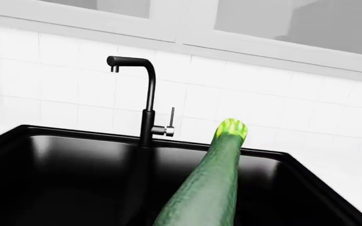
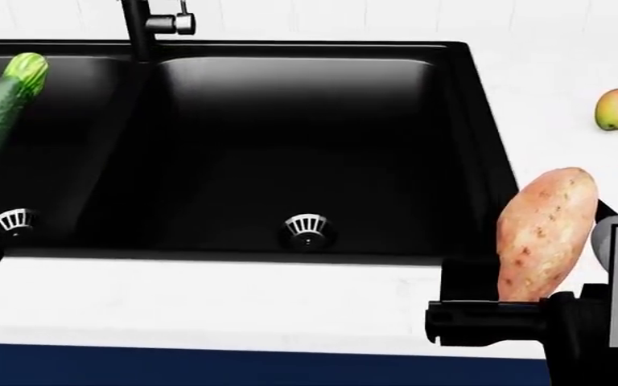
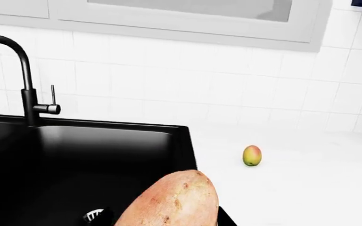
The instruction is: There is a mixed pile of frozen fruits and vegetables on the counter. Locate all the frozen vegetables and place the items in a bowl on the counter. Take all the frozen fruits and defrost them in a running sink.
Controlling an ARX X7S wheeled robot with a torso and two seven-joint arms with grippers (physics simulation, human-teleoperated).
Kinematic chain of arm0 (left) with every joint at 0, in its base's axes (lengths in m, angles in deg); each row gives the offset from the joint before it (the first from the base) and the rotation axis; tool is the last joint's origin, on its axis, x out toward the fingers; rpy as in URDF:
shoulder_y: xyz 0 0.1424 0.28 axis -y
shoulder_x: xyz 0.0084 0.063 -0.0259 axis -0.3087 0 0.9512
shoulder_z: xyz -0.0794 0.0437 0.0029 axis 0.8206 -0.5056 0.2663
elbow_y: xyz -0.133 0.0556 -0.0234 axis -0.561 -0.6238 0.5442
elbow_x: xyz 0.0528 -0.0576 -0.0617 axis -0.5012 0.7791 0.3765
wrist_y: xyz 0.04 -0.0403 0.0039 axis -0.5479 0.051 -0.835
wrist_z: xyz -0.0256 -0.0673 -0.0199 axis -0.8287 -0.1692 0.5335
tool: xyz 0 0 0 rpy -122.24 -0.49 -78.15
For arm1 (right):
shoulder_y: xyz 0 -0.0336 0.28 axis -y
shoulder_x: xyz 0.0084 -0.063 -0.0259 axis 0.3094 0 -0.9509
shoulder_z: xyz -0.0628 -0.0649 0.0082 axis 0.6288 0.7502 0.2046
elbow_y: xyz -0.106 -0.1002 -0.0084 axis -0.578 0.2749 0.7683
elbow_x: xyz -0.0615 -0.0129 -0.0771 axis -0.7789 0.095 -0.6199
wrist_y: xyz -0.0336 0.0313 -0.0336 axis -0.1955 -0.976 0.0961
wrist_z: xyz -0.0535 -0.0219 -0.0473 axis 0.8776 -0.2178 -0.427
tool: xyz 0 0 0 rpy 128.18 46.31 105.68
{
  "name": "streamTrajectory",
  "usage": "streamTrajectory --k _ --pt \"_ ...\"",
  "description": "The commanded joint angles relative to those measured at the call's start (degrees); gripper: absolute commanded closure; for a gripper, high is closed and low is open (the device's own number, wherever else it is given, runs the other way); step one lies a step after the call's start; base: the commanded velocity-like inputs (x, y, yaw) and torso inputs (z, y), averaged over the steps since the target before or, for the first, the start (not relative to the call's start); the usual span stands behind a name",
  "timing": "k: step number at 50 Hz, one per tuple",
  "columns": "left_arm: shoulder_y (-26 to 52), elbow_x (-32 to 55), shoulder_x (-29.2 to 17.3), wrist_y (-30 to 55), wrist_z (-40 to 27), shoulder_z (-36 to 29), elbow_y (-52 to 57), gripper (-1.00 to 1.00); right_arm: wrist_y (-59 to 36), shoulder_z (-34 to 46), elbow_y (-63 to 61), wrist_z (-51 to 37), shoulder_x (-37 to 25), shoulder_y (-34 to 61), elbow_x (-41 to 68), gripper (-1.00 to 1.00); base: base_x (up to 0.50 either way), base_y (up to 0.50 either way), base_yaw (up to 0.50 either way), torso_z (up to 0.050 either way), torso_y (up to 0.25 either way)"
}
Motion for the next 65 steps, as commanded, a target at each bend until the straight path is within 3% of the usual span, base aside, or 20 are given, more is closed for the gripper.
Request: streamTrajectory --k 1,65 --pt "0.2 0.6 -0.2 -0.4 -0.6 0.4 0.2 1.00 0.2 0.0 -0.2 0.4 -0.3 0.2 -0.8 1.00 -0.03 0.50 0.00 0.000 0.000" --pt "0.1 1.3 -1.0 -1.4 -1.1 0.2 0.1 1.00 2.2 2.6 -0.5 1.2 -1.7 -0.2 -2.8 1.00 -0.19 0.50 0.00 0.000 0.000"
